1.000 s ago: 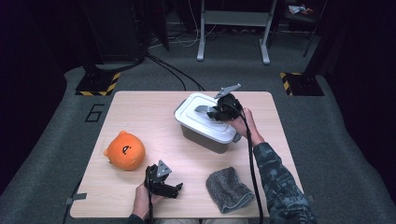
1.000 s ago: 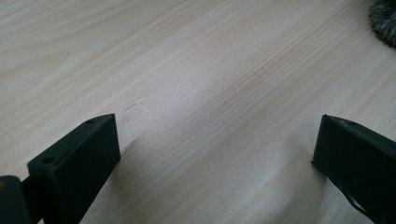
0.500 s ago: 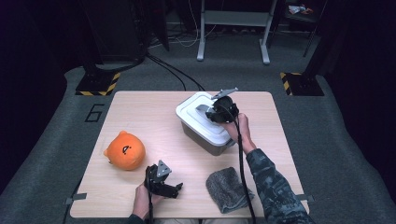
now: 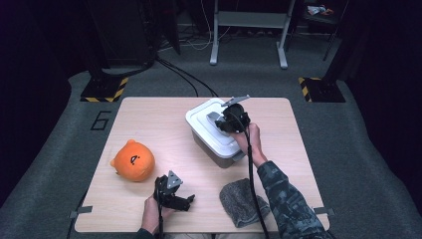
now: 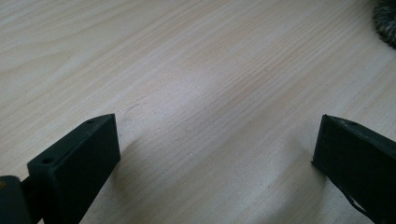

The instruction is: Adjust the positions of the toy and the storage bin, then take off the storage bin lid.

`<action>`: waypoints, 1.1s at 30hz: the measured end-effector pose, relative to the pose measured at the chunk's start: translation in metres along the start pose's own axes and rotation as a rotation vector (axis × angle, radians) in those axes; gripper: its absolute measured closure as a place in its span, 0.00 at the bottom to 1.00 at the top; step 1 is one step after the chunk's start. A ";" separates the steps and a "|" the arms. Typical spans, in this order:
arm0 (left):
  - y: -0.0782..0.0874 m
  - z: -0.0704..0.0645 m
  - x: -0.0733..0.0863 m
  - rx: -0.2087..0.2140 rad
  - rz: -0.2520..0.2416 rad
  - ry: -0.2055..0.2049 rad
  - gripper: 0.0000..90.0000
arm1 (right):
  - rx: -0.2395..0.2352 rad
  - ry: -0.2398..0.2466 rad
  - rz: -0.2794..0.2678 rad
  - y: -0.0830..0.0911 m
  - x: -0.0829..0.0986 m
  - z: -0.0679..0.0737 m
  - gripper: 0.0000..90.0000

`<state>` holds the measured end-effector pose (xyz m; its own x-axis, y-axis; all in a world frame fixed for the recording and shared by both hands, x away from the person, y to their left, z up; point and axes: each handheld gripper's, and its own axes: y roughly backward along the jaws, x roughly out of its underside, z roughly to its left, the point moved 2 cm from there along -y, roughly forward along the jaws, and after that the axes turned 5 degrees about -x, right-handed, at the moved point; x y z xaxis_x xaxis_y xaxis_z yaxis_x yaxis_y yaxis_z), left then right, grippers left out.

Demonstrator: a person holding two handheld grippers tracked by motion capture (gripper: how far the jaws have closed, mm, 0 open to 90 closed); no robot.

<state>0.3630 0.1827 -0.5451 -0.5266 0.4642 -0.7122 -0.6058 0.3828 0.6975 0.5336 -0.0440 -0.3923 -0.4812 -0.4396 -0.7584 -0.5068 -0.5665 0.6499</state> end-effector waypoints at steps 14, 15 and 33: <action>0.000 0.000 0.000 -0.001 0.003 -0.001 0.00 | -0.005 -0.003 -0.020 0.000 -0.001 0.002 0.74; 0.000 0.000 0.000 -0.001 0.003 -0.001 0.00 | -0.005 -0.004 -0.026 0.002 -0.002 0.001 0.74; 0.000 0.000 0.000 -0.002 0.003 -0.002 0.00 | 0.019 -0.013 -0.104 0.043 -0.014 -0.013 0.74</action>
<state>0.3629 0.1826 -0.5449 -0.5268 0.4670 -0.7102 -0.6056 0.3802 0.6991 0.5284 -0.0714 -0.3541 -0.4342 -0.3700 -0.8213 -0.5678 -0.5954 0.5684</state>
